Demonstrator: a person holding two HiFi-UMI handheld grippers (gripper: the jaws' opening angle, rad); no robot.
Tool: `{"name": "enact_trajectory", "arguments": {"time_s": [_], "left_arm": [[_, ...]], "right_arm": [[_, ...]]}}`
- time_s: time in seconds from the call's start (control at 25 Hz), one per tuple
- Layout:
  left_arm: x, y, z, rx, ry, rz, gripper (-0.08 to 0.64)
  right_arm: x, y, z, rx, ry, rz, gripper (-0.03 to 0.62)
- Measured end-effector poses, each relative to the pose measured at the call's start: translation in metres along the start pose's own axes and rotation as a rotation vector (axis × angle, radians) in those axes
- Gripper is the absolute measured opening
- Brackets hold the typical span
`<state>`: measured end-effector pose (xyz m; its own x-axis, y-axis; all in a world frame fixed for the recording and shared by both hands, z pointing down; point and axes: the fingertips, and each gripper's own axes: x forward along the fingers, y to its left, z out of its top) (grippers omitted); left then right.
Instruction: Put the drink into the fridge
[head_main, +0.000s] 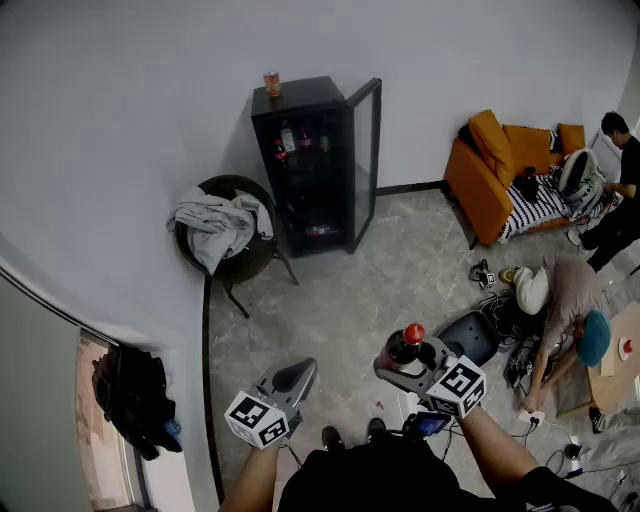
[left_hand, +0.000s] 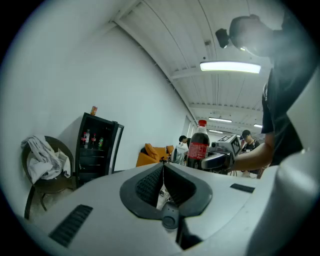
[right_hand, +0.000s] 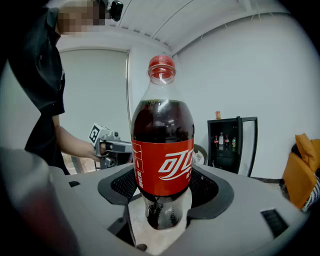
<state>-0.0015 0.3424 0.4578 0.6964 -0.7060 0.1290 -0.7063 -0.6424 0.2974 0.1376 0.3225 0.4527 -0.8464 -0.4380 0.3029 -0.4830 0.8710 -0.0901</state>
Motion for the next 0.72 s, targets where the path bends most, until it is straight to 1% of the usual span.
{"name": "enact_trajectory", "arguments": {"time_s": [0.12,0.24,0.52,0.72], "left_arm": [[0.003,-0.004,-0.001,0.018,0.012,-0.011,0.012],[0.0,-0.008,-0.001,0.011,0.015,-0.023,0.011],[0.003,-0.019,0.002,0.014,0.005,-0.042,0.011],[0.005,-0.019,0.002,0.011,0.008,-0.049,0.012]], "right_arm": [[0.0,-0.002,0.0,-0.012,0.005,0.002,0.319],[0.001,0.002,-0.002,-0.019,0.013,0.006,0.319],[-0.01,-0.002,-0.003,0.018,-0.012,-0.012,0.321],[-0.009,-0.002,-0.002,0.026,-0.018,-0.004,0.321]]}}
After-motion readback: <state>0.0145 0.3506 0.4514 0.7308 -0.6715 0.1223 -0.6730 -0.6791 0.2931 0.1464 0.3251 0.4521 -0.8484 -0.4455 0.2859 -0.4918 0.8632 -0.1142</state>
